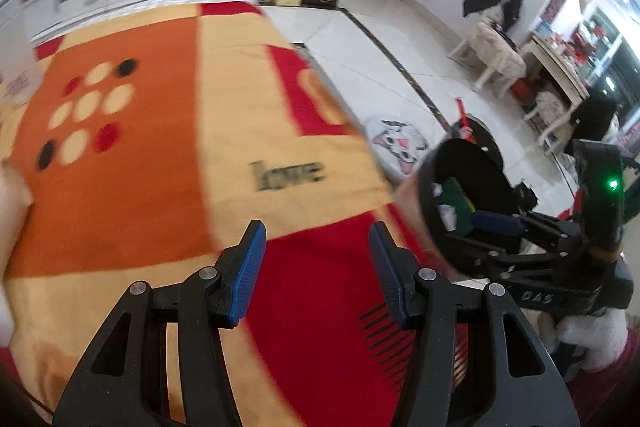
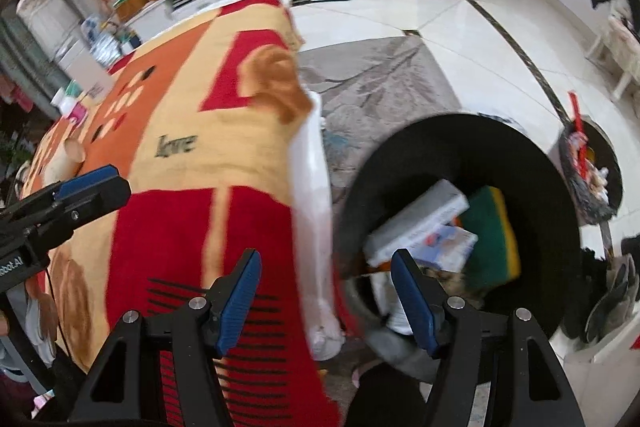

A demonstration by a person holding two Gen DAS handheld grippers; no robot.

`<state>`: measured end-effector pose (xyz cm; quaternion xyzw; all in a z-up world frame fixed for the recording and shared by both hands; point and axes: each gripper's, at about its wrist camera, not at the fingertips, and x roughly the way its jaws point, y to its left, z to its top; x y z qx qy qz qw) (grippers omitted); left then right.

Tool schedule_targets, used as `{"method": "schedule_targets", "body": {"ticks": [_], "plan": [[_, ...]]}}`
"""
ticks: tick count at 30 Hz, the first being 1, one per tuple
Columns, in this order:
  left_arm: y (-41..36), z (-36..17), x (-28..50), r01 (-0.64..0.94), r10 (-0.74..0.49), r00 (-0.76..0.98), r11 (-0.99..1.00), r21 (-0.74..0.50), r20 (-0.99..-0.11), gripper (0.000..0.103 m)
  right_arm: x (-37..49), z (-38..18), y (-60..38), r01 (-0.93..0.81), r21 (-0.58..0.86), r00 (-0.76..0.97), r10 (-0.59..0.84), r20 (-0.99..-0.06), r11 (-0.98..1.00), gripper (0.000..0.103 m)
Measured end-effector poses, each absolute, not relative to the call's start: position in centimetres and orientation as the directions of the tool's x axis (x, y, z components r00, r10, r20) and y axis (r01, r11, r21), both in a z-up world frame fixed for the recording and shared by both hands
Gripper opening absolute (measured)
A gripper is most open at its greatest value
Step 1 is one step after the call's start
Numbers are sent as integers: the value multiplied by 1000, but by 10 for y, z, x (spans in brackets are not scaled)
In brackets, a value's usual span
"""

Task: Collect trash
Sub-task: 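Move both empty tools back over the paper cup and white sponge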

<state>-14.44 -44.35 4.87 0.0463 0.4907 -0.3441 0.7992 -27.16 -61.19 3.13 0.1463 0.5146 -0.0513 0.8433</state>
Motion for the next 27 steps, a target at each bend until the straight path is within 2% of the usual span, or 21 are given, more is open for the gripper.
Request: {"method": "schedule_targets", "body": {"ticks": [11, 16, 19, 23, 27], "plan": [[-296, 51, -124, 393, -414, 397, 883, -256, -819, 52, -219, 48, -513, 48, 277, 501, 217, -838, 960, 67], [-240, 41, -112, 261, -288, 449, 948, -184, -846, 52, -193, 45, -466, -35, 291, 481, 271, -834, 956, 67], [-214, 34, -105, 264, -387, 382, 916, -303, -839, 52, -177, 46, -438, -79, 307, 465, 308, -830, 948, 68], [-197, 52, -115, 302, -383, 423, 914, -271, -821, 52, -163, 50, -409, -123, 327, 458, 345, -819, 937, 69], [-168, 65, -114, 258, -369, 451, 926, -277, -812, 52, -144, 55, -379, -169, 333, 447, 373, -813, 928, 73]]}}
